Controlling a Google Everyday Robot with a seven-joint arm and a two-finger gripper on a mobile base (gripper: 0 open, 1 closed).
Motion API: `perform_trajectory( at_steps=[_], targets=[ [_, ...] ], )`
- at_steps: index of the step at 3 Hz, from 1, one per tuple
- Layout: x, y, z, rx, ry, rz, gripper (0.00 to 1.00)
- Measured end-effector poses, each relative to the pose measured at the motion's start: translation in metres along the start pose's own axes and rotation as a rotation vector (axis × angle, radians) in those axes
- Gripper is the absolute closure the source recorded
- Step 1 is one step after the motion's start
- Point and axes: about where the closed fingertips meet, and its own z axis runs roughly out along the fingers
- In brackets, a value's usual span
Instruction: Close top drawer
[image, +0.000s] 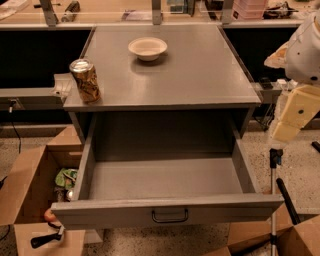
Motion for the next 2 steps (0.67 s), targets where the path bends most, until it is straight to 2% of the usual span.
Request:
perform_trajectory(
  at_steps=[1,2],
  targets=[
    [0.0,0.0,0.0,0.0,0.0,0.0,0.0],
    [0.001,0.019,0.023,-0.045,0.002,0.009,0.16]
  ],
)
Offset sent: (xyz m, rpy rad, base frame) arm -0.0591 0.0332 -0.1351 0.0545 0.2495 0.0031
